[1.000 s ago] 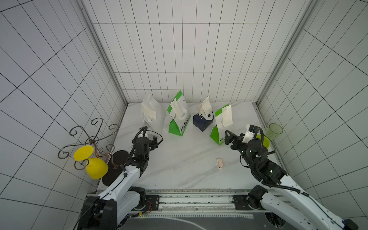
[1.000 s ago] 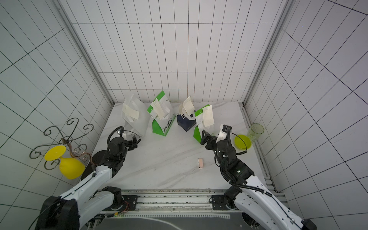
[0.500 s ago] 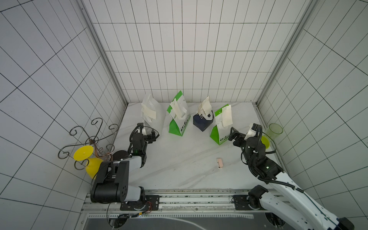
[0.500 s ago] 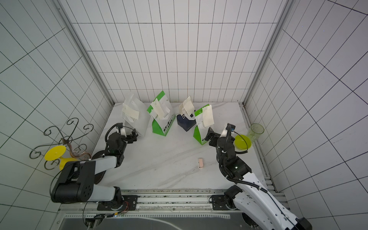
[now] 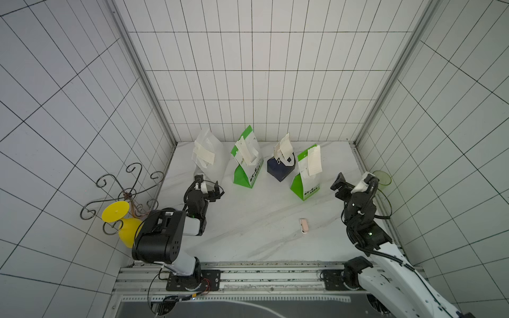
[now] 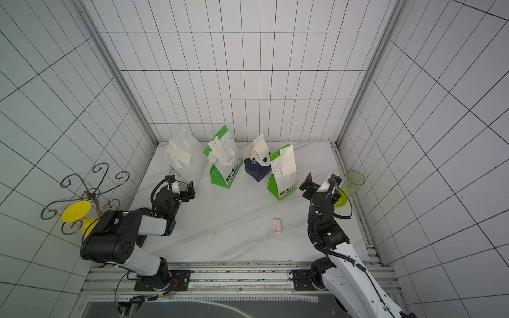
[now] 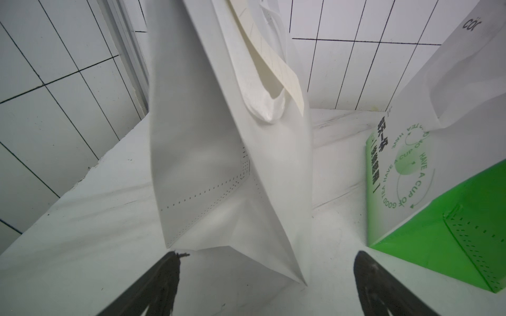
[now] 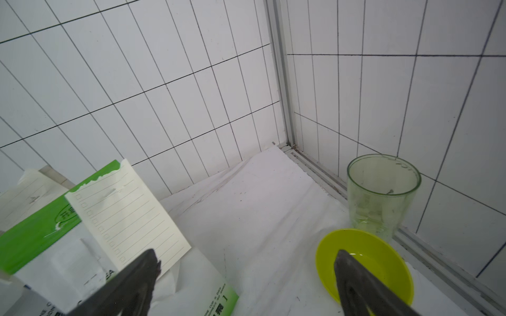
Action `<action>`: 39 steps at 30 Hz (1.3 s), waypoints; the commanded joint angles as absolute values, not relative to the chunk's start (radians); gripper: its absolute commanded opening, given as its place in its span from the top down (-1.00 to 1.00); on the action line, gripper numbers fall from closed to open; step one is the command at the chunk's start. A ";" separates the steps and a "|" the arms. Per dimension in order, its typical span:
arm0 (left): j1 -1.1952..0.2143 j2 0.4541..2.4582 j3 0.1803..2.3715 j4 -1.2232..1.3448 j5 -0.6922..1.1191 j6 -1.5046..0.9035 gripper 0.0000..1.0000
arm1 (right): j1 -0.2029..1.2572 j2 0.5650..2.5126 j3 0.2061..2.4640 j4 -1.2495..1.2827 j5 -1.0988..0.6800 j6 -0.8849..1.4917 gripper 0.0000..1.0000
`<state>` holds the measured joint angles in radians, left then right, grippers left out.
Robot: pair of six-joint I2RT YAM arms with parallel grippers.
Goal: Staple the receipts to the bags
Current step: Reset both arms
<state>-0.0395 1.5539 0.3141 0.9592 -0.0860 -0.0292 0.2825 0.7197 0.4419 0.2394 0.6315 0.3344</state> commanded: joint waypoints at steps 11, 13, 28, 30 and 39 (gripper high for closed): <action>-0.073 1.549 0.359 0.946 -0.205 -0.012 -0.94 | 0.047 1.197 0.175 1.097 0.382 0.020 -0.99; -0.074 1.549 0.362 0.941 -0.213 -0.011 -0.94 | 0.040 1.274 0.176 1.178 0.359 0.014 -0.99; -0.135 1.560 0.364 0.960 -0.368 0.001 -0.95 | 0.014 1.546 0.237 1.291 0.301 0.029 -0.99; -0.134 1.560 0.364 0.957 -0.368 0.000 -0.95 | 0.015 1.554 0.231 1.313 0.301 0.027 -0.99; -0.134 1.563 0.367 0.956 -0.366 0.000 -0.95 | 0.014 1.551 0.233 1.305 0.299 0.029 -0.99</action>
<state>-0.1337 1.5536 0.3500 0.9310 -0.3515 -0.0071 0.0254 1.5524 0.2184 1.2472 0.3031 0.0387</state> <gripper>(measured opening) 0.974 0.995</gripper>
